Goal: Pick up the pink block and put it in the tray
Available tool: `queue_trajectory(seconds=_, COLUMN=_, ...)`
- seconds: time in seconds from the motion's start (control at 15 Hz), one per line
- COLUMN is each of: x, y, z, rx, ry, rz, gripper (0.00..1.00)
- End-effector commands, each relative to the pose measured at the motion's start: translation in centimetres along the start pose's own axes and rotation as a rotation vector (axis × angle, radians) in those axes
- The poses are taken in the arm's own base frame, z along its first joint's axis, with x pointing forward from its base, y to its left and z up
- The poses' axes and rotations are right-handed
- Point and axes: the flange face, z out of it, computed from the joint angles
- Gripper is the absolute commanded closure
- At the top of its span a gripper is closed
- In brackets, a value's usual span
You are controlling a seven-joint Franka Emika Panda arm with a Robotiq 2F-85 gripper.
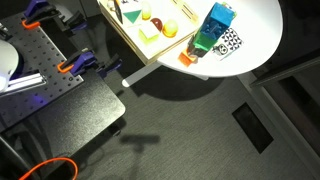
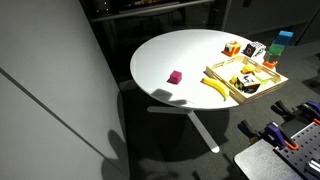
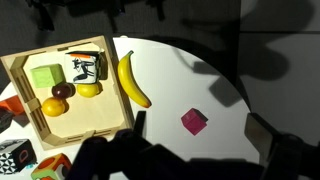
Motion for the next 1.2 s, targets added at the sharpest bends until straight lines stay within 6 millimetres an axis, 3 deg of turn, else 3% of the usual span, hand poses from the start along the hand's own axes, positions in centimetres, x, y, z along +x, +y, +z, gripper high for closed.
queue_trajectory(seconds=0.0, x=1.8, y=0.1, z=0.7, rx=0.0, ry=-0.012, rz=-0.036, gripper=0.0)
queue_trajectory(seconds=0.73, x=7.1, y=1.6, z=7.3, rx=-0.027, ry=-0.172, rz=-0.287, gripper=0.0)
queue_trajectory(seconds=1.13, x=9.0, y=0.6, z=11.8, rx=-0.143, ry=-0.187, rz=-0.411, gripper=0.0)
